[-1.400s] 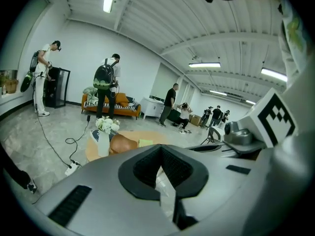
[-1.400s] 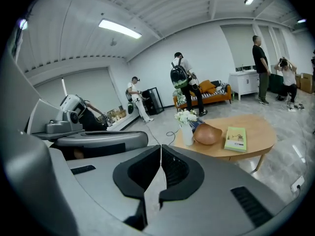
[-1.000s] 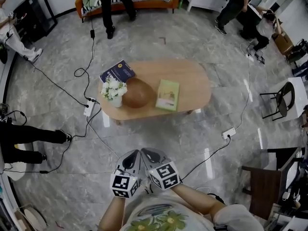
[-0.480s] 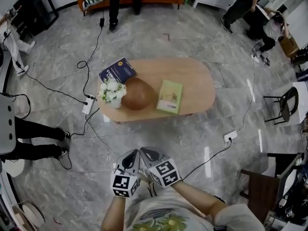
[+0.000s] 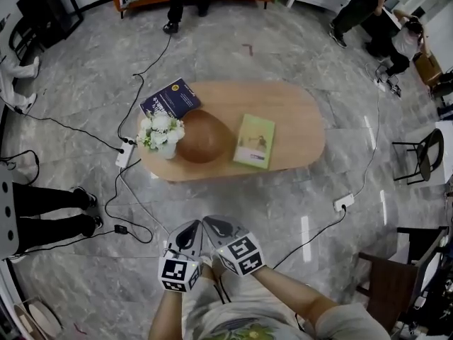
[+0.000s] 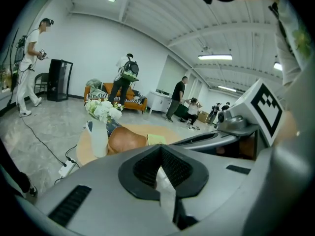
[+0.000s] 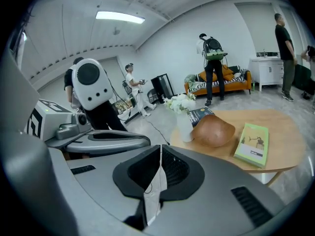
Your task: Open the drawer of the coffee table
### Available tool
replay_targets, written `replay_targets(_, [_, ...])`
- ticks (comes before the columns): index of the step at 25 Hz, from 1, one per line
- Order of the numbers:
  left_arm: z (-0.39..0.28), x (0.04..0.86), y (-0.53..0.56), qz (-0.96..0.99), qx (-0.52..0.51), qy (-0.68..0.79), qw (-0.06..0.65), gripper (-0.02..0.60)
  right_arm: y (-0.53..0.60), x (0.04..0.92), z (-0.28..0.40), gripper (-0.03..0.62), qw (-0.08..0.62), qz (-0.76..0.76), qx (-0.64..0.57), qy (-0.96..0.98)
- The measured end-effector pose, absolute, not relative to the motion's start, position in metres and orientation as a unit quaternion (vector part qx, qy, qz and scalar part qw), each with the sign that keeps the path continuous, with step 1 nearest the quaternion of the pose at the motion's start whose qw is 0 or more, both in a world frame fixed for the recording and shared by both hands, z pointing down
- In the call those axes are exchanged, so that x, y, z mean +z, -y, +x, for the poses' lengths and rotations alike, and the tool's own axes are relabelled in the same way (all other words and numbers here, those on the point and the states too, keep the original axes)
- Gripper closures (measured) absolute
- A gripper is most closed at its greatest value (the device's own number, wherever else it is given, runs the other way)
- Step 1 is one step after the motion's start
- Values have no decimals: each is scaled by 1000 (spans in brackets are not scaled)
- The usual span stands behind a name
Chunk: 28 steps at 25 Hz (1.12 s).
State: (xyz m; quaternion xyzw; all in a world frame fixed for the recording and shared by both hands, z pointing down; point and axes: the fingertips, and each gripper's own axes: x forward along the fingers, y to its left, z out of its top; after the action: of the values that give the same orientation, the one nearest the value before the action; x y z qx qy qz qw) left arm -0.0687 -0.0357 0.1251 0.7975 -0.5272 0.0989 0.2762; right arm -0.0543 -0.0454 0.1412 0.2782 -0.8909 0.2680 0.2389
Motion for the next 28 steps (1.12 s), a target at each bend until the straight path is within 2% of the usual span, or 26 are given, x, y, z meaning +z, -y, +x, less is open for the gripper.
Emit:
replay_targets(13, [-71,206,44,803,92,526,264,573,54,222,-57,572,227,281,279,890])
replay_targets(28, [-80,301,71,810,74,531,237,574,83,317,-69,572,221,256,239,910])
